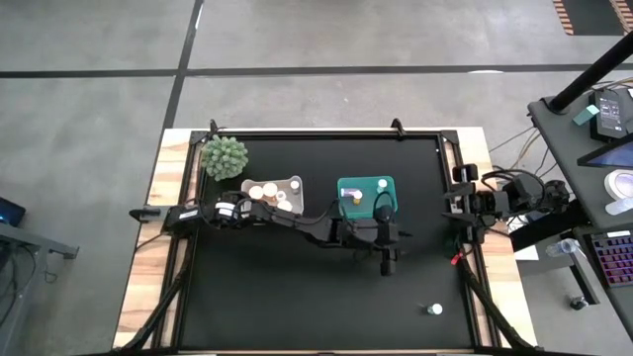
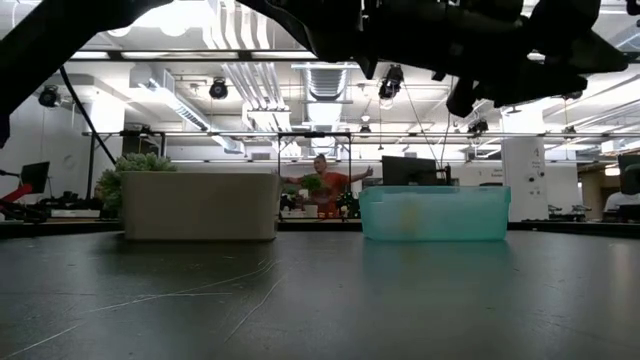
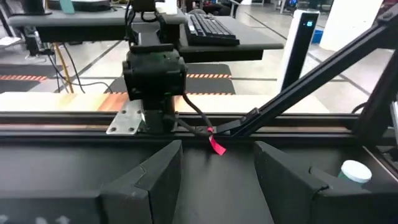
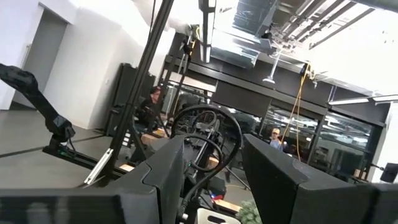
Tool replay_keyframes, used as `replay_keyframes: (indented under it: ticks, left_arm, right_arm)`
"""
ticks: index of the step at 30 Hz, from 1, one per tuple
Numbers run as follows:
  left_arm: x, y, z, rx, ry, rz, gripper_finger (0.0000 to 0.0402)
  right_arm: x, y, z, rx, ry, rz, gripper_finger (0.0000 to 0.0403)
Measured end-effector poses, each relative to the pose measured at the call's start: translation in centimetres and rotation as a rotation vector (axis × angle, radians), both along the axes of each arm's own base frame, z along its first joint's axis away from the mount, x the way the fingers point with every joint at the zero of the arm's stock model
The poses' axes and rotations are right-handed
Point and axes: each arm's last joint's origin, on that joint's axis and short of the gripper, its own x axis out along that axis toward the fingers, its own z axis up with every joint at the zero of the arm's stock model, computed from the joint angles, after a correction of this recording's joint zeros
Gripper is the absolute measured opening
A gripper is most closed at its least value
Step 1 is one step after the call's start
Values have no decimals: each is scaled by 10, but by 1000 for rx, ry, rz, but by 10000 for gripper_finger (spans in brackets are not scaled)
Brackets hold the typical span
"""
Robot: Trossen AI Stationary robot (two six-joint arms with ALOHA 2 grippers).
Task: Pick and place medicine bottles into bin by pill shape (circle, oval)
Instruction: Put the small green tablet bottle into the green bin
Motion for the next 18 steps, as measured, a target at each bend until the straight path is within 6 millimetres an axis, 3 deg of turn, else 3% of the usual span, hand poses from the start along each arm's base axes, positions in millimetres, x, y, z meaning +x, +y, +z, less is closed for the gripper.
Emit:
replay_keyframes:
  ticks: [12, 18]
  left_arm:
    - [0, -3, 0, 28, -19, -26, 183]
    - [4, -8, -13, 19, -52, -71, 183]
  right_arm:
    - [0, -1, 0, 18, 2, -47, 155]
    - [-1, -2, 4, 97, 3, -19, 155]
